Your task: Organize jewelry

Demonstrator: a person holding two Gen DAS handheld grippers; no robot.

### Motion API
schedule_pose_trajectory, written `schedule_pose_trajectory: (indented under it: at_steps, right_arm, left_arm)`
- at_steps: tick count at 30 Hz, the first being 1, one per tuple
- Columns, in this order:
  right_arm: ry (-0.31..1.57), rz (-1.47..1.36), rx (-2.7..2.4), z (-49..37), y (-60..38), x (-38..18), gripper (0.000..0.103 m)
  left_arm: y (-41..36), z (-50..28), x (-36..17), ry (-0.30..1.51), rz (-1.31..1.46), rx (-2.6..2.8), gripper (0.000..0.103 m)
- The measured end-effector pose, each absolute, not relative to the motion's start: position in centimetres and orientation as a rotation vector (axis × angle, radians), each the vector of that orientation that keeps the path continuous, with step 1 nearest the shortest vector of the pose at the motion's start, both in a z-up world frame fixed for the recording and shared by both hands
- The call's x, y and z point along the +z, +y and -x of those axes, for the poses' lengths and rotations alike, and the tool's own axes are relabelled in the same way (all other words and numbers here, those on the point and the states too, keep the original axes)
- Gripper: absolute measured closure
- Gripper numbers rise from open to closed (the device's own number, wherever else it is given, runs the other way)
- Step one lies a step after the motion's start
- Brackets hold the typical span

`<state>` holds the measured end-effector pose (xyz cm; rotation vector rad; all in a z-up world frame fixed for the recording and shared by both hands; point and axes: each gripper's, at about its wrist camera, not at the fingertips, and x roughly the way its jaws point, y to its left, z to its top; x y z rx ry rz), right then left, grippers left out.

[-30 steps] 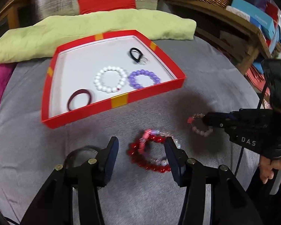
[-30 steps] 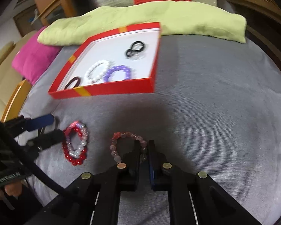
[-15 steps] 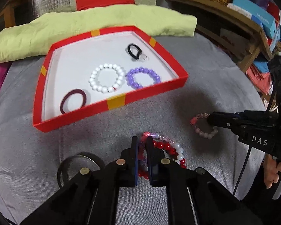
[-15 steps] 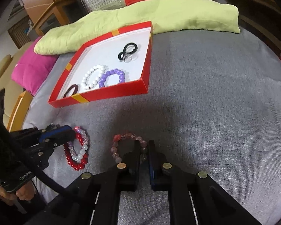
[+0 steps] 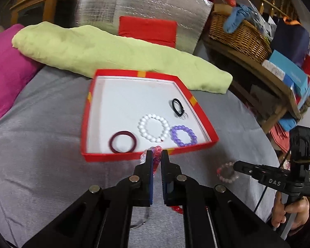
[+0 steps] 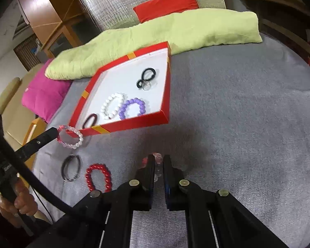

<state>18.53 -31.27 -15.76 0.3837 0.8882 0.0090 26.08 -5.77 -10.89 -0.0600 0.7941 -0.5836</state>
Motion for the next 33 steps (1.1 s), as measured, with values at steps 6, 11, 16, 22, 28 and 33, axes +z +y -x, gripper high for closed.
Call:
schedule_pose_trajectory:
  at_steps: [6, 11, 16, 22, 28, 33]
  right_arm:
    - [0.843, -0.385, 0.047, -18.2, -30.8, -14.8, 0.095]
    - [0.85, -0.398, 0.051, -18.4, -31.0, -14.8, 0.095]
    - [0.862, -0.413, 0.061, -18.4, -31.4, -15.1, 0.095]
    - [0.859, -0.474, 0.079, -18.4, -32.3, -15.2, 0.095]
    - [0.824, -0.496, 0.096, -18.1, -32.2, -14.4, 0.095]
    - [0.8, -0.529, 0.134, -18.6, -31.7, -13.9, 0.095]
  left_arm:
    - [-4.9, -26.5, -11.1, 0.794, 0.063, -0.564, 0.096]
    - [-5.0, -26.2, -11.3, 0.804, 0.049, -0.576, 0.096]
    - [-5.4, -25.9, -11.2, 0.799, 0.035, -0.586, 0.096]
    - [-5.8, -25.7, -11.2, 0.798, 0.019, -0.583, 0.096]
    - [-5.9, -25.2, -10.4, 0.771, 0.031, -0.583, 0.096]
    - [-6.3, -25.2, -10.1, 0.759, 0.038, -0.586, 0.096]
